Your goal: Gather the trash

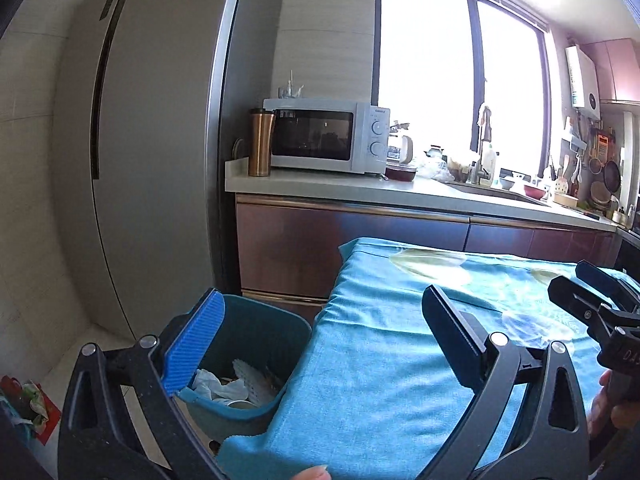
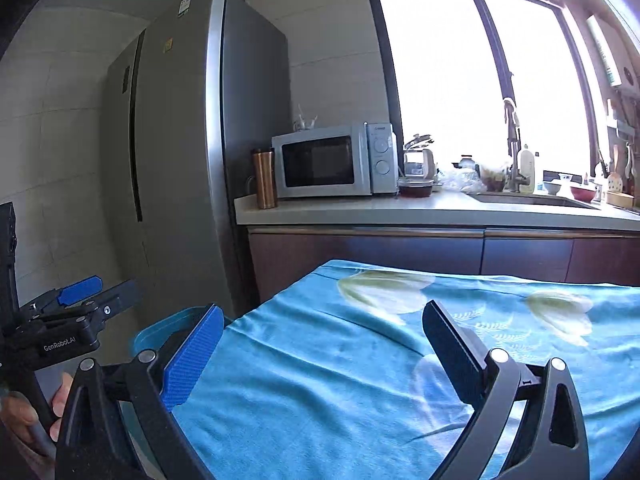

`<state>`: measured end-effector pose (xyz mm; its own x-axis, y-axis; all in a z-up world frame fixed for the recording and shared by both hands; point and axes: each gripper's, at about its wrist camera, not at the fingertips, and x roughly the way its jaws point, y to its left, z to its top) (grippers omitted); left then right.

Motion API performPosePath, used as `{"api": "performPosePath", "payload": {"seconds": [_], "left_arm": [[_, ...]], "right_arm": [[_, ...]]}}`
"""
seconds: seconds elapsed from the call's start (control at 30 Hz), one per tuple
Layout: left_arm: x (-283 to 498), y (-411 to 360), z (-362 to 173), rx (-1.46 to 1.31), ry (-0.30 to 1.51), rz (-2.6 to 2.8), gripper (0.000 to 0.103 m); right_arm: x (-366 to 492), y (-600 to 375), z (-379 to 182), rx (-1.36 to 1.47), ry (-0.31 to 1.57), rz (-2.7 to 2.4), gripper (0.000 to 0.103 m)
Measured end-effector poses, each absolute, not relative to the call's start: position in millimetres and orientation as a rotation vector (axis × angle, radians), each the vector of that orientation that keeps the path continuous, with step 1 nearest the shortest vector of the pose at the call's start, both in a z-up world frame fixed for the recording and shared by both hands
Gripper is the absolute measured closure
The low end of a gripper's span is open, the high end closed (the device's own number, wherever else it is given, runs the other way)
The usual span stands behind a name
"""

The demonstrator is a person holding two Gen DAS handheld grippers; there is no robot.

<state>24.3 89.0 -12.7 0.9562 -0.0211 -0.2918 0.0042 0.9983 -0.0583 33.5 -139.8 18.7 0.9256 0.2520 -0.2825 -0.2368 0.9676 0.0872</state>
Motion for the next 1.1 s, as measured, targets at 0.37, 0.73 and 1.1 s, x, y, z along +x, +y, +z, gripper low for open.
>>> {"api": "performPosePath", "payload": {"seconds": [0.37,0.73,1.1], "left_arm": [[5,64,-8,-0.026,0.24,-0.007,0.006],[-10,58,-4,-0.012,0.202,0.006,0.006],[-16,54,-3,-0.009,0.184,0.004,0.006]], "right_arm": [[10,-164,24,0.039,0.225,0.165,0.007],[-7,-173,28,0.048,0.189,0.126,0.007],[-15,-177,31,0.056,0.187,0.119,0.007]]}}
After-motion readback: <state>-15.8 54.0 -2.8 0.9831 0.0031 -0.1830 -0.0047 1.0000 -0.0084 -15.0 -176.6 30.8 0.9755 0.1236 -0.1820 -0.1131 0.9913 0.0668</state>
